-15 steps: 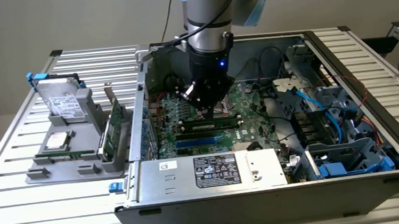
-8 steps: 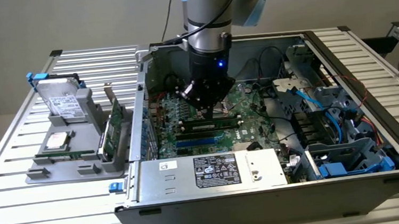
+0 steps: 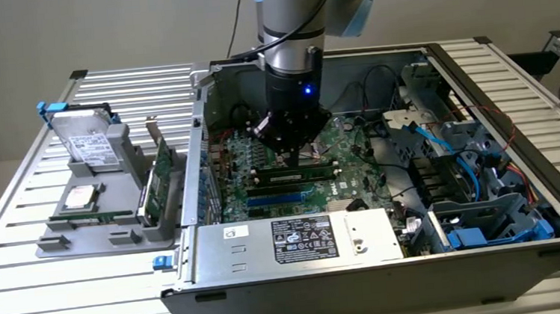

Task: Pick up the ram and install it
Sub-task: 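Press down the ram until it locks into place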

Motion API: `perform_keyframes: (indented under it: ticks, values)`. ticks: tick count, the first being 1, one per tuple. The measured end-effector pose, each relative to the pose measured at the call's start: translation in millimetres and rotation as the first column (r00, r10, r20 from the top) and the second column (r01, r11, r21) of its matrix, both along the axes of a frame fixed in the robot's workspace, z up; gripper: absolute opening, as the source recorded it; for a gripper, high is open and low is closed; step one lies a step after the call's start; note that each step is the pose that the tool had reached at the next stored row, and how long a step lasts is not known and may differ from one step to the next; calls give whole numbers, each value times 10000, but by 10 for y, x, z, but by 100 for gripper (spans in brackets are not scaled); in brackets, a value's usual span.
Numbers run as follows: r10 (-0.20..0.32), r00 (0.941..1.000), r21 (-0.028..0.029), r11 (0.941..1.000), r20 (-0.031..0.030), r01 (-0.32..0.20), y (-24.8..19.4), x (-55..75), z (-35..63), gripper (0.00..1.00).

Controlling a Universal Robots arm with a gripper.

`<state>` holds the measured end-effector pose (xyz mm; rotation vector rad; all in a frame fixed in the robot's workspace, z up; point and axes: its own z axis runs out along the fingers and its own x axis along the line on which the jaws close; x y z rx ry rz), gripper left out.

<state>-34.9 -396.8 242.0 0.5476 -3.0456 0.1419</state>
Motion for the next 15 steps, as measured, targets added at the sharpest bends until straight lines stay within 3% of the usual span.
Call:
perform_keyframes:
  ticks: [7, 15]
  values:
    - [-512, 9983, 8, 9987, 266, 512, 0, 1, 0, 11]
    - [-1260, 9912, 19, 9920, 406, 1261, 0, 0, 0, 11]
